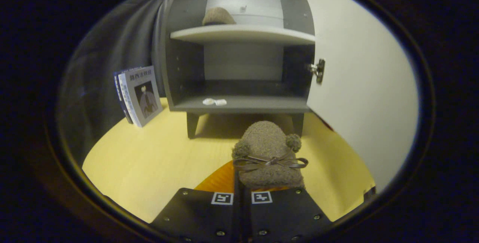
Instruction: Open the shoe cabinet door, grab the shoes and put them into the shoe cabinet, then close the shoe cabinet door.
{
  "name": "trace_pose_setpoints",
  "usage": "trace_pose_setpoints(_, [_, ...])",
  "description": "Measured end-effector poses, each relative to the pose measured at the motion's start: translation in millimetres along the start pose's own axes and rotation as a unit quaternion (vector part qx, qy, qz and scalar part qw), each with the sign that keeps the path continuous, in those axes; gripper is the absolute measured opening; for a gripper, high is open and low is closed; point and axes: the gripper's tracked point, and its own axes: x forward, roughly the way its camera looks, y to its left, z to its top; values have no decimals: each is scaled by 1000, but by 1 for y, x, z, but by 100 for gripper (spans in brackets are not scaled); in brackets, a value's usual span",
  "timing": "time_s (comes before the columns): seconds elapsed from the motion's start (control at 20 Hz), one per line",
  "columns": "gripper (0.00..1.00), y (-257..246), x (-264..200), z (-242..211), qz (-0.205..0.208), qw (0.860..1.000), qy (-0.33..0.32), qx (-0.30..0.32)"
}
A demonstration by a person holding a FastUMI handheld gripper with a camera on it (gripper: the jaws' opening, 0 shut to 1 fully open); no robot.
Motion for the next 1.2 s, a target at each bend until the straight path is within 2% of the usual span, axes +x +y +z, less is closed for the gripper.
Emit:
trace_pose_setpoints(0.4, [3,8,-22,141,17,997,-78,-11])
trace_pose_setpoints(0.7, [3,4,-17,249,-6,991,-135,-24])
trace_pose_setpoints(0.9, [3,3,6,310,-19,986,-163,-27])
trace_pose_setpoints(1.2, [3,-8,77,369,-35,988,-147,-11])
